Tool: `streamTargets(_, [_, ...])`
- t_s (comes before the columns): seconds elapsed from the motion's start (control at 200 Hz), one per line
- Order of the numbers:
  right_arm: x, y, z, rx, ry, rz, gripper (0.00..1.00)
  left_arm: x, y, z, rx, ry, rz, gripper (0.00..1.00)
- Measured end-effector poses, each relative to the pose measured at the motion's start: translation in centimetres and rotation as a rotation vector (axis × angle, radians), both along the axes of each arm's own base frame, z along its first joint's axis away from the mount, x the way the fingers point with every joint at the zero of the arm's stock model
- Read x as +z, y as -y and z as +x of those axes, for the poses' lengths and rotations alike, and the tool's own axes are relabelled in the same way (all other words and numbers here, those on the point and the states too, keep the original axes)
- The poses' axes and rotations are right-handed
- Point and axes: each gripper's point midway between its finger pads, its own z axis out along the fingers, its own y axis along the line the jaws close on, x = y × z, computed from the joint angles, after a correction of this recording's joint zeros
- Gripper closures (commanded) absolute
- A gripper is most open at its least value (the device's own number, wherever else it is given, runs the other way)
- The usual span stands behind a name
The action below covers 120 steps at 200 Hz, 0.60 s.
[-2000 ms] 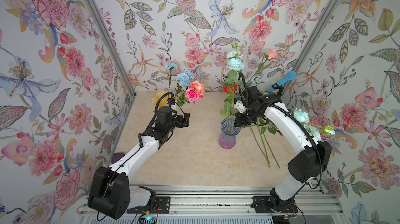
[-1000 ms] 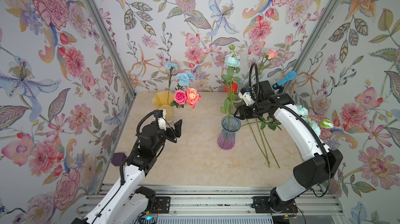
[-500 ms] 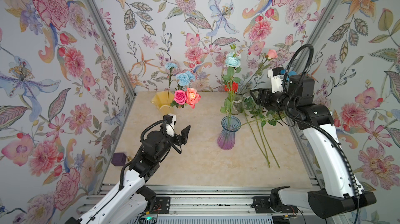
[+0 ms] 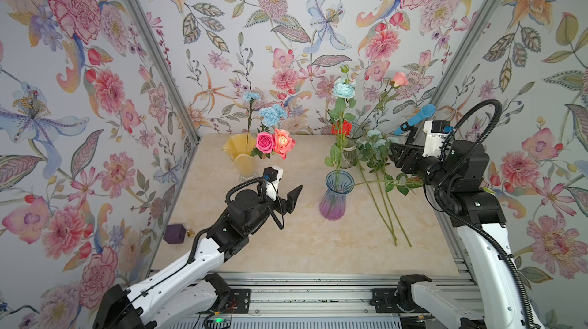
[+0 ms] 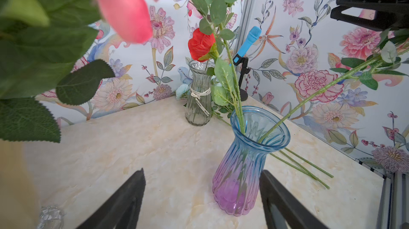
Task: Pick out blue flowers from the vase
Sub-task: Place the vase at the center of the board.
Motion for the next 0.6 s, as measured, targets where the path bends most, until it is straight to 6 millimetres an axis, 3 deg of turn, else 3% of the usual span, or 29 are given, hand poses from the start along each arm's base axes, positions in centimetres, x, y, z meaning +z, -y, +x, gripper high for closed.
streamTargets(0.385, [-3.0,3.1,-0.8,-0.086,0.008,0.089,0.44,2.3,6.9,-1.2,-0.127,0.080,0.018,0.24])
streamTargets(0.6, [-1.2,1.3,0.3,0.021,0.033,0.157,0.45,3.1,10.2,-1.1,-0.171,0.111,0.045,0.24])
